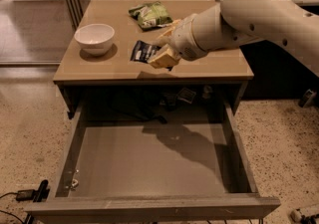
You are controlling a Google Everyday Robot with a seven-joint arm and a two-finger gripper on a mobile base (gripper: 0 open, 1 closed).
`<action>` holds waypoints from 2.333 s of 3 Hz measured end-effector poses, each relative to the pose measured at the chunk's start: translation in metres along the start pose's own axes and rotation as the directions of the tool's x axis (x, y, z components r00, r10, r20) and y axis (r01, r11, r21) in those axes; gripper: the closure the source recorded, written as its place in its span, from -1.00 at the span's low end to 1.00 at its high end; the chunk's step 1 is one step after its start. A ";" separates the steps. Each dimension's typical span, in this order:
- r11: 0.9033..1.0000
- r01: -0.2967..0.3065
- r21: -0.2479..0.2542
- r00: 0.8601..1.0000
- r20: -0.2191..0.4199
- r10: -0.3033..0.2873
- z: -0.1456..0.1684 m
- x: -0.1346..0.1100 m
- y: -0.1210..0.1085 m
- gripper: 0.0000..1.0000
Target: Pick rxbar blueberry from top drawer and place on counter
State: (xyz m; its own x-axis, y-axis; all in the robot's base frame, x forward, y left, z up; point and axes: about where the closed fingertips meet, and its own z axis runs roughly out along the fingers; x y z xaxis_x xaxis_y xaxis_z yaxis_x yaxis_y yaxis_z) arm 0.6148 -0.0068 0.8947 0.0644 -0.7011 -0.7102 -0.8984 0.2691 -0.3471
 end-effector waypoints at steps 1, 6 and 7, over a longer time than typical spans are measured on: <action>1.000 -0.022 0.003 0.999 0.025 0.021 0.022 -0.007 -0.020 1.00; 0.996 -0.073 -0.058 0.997 -0.028 0.072 0.096 0.006 -0.068 0.47; 0.996 -0.073 -0.058 0.997 -0.028 0.072 0.096 0.006 -0.068 0.01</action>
Offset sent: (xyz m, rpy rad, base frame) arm 0.0812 0.0393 -0.0196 0.0630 0.0596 -0.0092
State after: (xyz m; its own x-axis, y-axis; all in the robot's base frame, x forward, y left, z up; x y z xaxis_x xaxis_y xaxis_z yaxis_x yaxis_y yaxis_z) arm 0.7180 0.0339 0.8547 -0.0127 -0.6984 -0.7156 -0.9245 0.2808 -0.2576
